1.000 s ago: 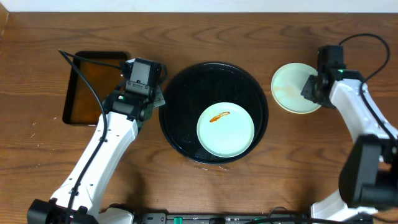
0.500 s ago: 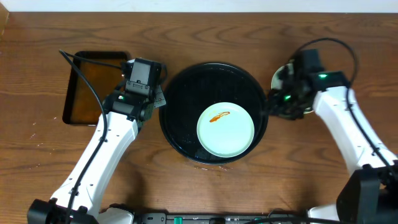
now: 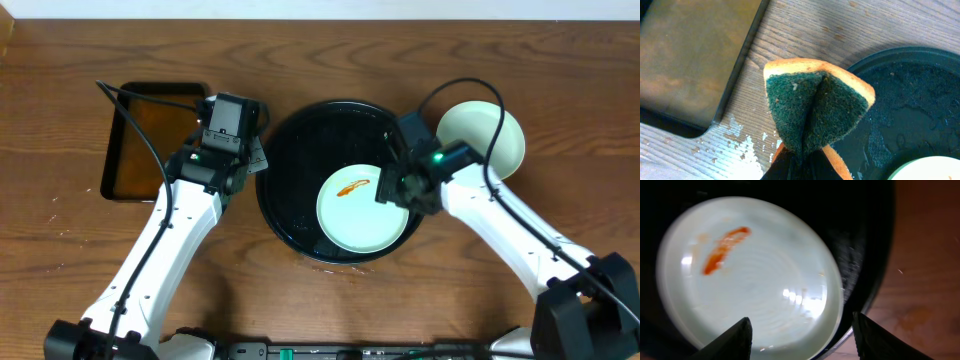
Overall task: Clean dirty plates on tray and stack at the side
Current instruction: 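Return the right gripper to the tray and grasp the last green plate, then scrub the last green plate with the sponge in the left gripper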
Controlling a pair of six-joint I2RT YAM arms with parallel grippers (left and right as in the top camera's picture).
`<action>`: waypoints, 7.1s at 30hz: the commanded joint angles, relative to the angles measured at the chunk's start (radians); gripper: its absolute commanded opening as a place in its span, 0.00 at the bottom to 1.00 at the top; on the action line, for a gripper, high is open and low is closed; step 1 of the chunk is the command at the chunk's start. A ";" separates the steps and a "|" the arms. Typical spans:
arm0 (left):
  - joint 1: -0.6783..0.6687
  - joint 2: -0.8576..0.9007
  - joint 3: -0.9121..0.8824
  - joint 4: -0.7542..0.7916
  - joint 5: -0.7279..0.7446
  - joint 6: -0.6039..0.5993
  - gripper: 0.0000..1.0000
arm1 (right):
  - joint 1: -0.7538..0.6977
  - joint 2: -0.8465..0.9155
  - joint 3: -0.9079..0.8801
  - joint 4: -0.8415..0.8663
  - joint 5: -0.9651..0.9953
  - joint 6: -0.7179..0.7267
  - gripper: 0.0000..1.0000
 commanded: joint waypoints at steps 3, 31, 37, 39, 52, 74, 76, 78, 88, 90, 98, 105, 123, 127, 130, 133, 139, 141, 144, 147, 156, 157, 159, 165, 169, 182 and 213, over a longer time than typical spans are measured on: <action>0.004 0.006 -0.006 0.001 0.003 -0.017 0.08 | 0.005 0.024 -0.060 0.024 0.138 0.131 0.63; 0.004 0.006 -0.006 0.001 0.003 -0.017 0.08 | 0.001 0.154 -0.072 0.053 -0.019 0.048 0.32; 0.004 0.006 -0.006 0.001 0.003 -0.017 0.08 | 0.016 0.154 -0.077 0.059 -0.039 0.048 0.33; 0.004 0.006 -0.006 0.001 0.003 -0.017 0.08 | 0.016 0.154 -0.077 0.071 -0.024 0.047 0.33; 0.004 0.006 -0.006 0.001 0.003 -0.017 0.08 | -0.087 0.154 -0.077 0.389 0.001 -0.222 0.01; 0.004 0.006 -0.006 0.000 0.003 -0.017 0.08 | -0.124 0.154 -0.012 0.330 -0.211 -0.132 0.68; 0.004 0.006 -0.006 0.000 0.003 -0.017 0.08 | -0.106 0.154 -0.021 0.323 -0.121 -0.079 0.60; 0.004 0.006 -0.006 0.000 0.003 -0.017 0.08 | -0.083 0.154 -0.029 0.320 -0.014 -0.038 0.55; 0.004 0.006 -0.006 -0.001 0.003 -0.016 0.08 | -0.046 0.210 -0.031 0.389 0.074 -0.026 0.33; 0.004 0.006 -0.006 -0.003 0.003 -0.017 0.08 | -0.048 0.240 -0.031 0.399 0.073 -0.027 0.38; 0.004 0.006 -0.006 0.000 0.003 -0.016 0.08 | -0.054 0.268 -0.029 0.419 0.032 -0.058 0.36; 0.004 0.006 -0.006 0.000 0.004 -0.017 0.08 | -0.054 0.267 -0.022 0.407 0.031 -0.105 0.01; -0.064 0.243 -0.006 0.165 0.392 0.041 0.08 | -0.032 0.264 -0.004 0.441 -0.102 -0.472 0.01; -0.092 0.283 -0.006 0.197 0.392 0.035 0.08 | -0.032 0.264 -0.004 0.442 -0.095 -0.457 0.01; -0.122 0.301 -0.006 0.227 0.392 0.002 0.08 | -0.032 0.264 -0.004 0.444 -0.085 -0.443 0.01; -0.153 0.319 -0.006 0.269 0.391 -0.049 0.08 | -0.032 0.264 -0.004 0.443 -0.065 -0.418 0.01; -0.196 0.392 -0.006 0.333 0.384 -0.266 0.08 | -0.032 0.264 -0.004 0.440 -0.065 -0.418 0.01; -0.202 0.420 -0.006 0.356 0.385 -0.300 0.07 | -0.032 0.264 -0.004 0.440 -0.065 -0.419 0.01; -0.204 0.457 -0.006 0.372 0.385 -0.305 0.08 | -0.032 0.264 -0.004 0.439 -0.065 -0.419 0.01; -0.204 0.493 -0.006 0.362 0.385 -0.305 0.08 | -0.032 0.264 -0.004 0.437 -0.064 -0.419 0.01; -0.167 0.506 -0.006 0.233 0.269 -0.288 0.08 | -0.032 0.264 -0.004 0.436 -0.064 -0.419 0.01; -0.159 0.504 -0.006 0.223 0.266 -0.272 0.08 | -0.032 0.264 -0.004 0.436 -0.064 -0.419 0.01; -0.138 0.494 -0.006 0.196 0.239 -0.242 0.07 | -0.032 0.264 -0.004 0.436 -0.064 -0.419 0.01; -0.097 0.404 0.004 0.085 0.035 -0.232 0.07 | -0.032 0.264 -0.004 0.436 -0.064 -0.419 0.01; -0.100 0.333 0.004 0.095 0.040 -0.233 0.07 | -0.032 0.264 -0.004 0.438 -0.064 -0.419 0.01; -0.223 0.377 0.002 0.336 0.277 -0.249 0.07 | -0.032 0.264 -0.004 0.437 -0.064 -0.419 0.01; -0.147 0.300 0.008 0.071 0.090 -0.280 0.08 | -0.032 0.264 -0.004 0.441 -0.064 -0.419 0.01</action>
